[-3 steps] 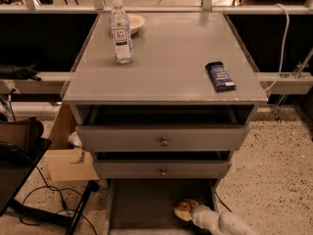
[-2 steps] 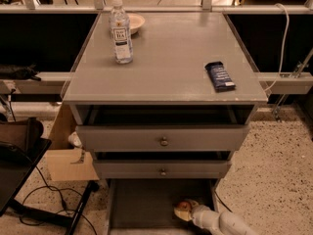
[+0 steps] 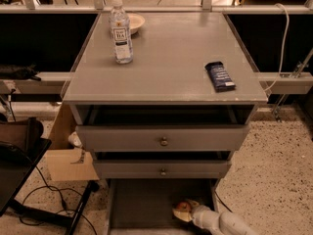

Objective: Place apple into bottom drawer

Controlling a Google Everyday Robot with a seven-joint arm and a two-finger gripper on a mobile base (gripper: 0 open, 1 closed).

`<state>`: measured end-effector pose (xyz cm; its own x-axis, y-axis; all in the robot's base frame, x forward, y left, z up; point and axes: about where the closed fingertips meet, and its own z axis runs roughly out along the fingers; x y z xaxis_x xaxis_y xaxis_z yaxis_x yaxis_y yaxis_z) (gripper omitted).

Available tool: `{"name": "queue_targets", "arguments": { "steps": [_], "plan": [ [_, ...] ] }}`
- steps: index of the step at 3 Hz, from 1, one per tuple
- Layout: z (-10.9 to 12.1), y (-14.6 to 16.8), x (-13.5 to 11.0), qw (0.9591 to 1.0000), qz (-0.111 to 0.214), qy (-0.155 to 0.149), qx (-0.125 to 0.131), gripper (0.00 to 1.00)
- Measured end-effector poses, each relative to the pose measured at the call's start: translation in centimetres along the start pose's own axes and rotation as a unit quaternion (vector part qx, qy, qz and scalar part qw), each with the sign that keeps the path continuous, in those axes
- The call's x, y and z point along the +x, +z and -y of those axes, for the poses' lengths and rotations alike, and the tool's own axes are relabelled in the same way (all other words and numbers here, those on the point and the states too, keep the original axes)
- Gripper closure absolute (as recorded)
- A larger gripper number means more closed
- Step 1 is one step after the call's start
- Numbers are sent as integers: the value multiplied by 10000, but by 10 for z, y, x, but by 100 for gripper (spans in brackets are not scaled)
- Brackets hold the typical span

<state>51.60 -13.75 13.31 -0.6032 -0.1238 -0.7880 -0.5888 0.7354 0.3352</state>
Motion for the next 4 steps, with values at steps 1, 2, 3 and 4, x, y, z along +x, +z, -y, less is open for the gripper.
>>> {"name": "queue_targets", "arguments": {
  "steps": [1, 2, 3, 4],
  "plan": [
    [0, 0, 0, 10000, -1, -2, -1, 0],
    [-4, -1, 0, 10000, -16, -54, -27, 0],
    [-15, -19, -6, 9998, -60, -203, -33, 0],
    [-33, -57, -19, 9982, -248, -532, 152, 0]
  ]
}}
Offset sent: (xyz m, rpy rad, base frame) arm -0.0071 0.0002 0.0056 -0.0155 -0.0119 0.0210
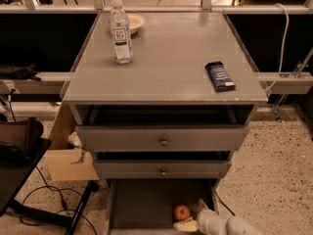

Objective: Place apple into bottom drawer

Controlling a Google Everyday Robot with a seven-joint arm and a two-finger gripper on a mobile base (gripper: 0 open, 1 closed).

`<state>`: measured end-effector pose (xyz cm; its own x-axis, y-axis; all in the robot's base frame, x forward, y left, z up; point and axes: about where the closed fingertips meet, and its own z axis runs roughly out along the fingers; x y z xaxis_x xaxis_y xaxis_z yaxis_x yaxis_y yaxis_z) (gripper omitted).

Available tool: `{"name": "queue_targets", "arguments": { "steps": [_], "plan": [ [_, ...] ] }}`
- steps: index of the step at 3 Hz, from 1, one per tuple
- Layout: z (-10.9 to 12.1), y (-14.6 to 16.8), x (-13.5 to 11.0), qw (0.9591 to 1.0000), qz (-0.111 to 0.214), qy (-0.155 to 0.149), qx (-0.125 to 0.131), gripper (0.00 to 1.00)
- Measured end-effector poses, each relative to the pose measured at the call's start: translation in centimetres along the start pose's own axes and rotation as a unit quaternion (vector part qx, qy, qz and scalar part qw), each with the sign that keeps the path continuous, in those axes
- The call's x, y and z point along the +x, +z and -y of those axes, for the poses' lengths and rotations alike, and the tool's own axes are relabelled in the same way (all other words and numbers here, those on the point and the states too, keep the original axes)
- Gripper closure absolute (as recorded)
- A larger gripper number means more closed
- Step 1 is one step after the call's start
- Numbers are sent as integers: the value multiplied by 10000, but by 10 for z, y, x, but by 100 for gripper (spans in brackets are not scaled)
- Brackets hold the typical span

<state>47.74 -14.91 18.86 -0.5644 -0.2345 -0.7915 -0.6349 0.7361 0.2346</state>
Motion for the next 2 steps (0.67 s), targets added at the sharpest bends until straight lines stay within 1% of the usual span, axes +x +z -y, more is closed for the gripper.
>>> {"name": "queue_targets", "arguments": {
  "steps": [1, 2],
  "plan": [
    [-28, -49, -9, 9994, -244, -232, -87, 0],
    [-57, -100, -21, 9958, -720, -436, -350, 0]
  ]
}}
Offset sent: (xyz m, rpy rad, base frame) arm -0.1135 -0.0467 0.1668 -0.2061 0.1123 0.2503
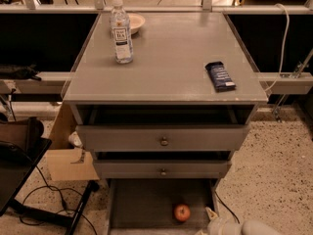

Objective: Place apple into bottom drawer

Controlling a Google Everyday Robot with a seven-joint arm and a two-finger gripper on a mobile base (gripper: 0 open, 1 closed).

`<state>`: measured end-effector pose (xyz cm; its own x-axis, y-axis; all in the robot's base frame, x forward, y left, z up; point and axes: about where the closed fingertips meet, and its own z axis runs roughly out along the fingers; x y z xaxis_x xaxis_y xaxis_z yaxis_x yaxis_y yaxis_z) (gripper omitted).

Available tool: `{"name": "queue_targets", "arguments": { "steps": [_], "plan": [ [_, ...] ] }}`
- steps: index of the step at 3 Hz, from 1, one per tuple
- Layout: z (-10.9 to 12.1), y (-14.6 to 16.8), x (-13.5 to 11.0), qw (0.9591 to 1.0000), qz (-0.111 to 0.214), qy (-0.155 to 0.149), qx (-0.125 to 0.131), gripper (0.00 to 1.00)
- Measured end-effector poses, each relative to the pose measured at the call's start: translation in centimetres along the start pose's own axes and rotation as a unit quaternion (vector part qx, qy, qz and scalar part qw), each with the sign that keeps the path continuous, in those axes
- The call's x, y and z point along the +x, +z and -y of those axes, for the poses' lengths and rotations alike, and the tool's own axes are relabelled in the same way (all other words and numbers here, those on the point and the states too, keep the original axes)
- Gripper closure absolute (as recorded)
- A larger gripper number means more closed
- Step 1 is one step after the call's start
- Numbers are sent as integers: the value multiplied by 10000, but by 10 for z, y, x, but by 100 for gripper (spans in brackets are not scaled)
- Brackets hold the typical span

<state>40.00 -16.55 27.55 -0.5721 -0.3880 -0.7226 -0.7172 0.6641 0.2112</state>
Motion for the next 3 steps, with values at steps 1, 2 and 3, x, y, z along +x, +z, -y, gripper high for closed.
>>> {"name": "queue_targets", "arguments": {
  "steps": [1, 2, 3],
  "plan": [
    [-45, -56, -8, 9963, -820, 85, -247, 0],
    [-75, -101, -22, 9925, -1205, 146, -173, 0],
    [-89, -147, -58, 9914, -1161, -562, 237, 0]
  ]
}}
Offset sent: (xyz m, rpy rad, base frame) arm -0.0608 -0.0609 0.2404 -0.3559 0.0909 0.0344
